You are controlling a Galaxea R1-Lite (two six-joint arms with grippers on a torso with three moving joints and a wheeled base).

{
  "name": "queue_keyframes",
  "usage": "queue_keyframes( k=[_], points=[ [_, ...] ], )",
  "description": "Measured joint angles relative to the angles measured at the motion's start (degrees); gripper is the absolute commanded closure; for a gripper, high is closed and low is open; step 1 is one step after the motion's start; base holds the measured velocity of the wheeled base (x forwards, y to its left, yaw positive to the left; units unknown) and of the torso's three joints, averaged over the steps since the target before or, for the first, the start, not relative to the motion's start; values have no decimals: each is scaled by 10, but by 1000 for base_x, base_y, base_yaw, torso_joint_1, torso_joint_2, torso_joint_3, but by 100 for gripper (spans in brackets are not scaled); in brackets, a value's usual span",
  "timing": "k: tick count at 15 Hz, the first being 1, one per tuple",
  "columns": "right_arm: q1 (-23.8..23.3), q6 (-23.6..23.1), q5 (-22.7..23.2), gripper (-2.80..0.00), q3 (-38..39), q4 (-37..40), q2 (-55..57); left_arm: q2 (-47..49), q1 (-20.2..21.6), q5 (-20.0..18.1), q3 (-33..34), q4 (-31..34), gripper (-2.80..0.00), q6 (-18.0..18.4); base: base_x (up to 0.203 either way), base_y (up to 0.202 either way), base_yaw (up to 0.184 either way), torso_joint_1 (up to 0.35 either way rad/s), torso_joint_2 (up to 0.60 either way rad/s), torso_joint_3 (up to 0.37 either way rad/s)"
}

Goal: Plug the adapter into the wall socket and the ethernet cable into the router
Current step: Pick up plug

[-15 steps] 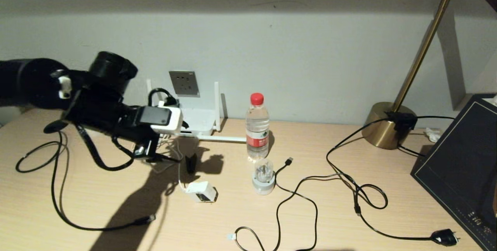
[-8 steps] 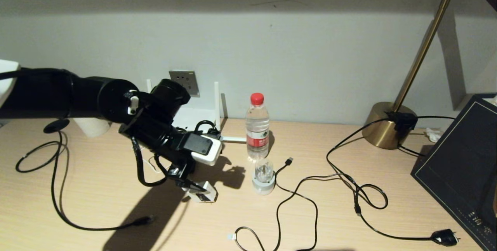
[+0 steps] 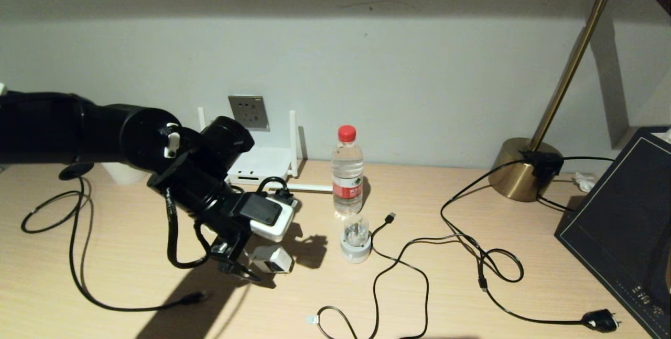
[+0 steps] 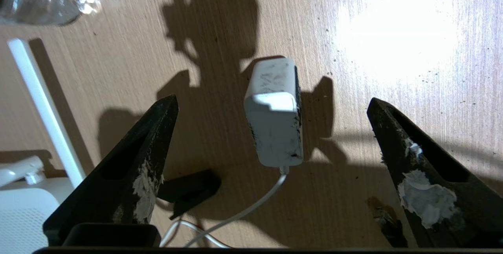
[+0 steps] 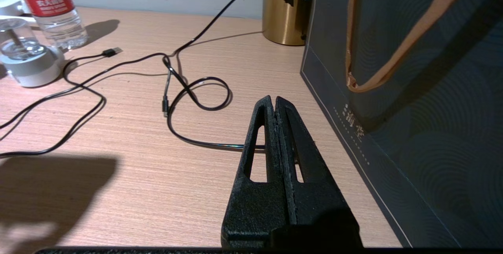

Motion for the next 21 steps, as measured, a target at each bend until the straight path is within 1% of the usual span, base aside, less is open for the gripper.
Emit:
queue_keyframes(
  k=[2,5,10,20,21],
  points=[
    [0,0,0,0,0,0,0,1,0,0,5,-5,-280,-15,0,0,0,0,0,0],
    [0,0,0,0,0,0,0,7,5,0,9,-6,-280,-19,0,0,0,0,0,0],
    [0,0,0,0,0,0,0,21,6,1,42,-53,-280,-24,0,0,0,0,0,0],
    [0,0,0,0,0,0,0,30,8,1,50,-53,-280,-32,0,0,0,0,0,0],
    [0,0,0,0,0,0,0,30,8,1,51,-53,0,-35,0,0,0,0,0,0]
  ],
)
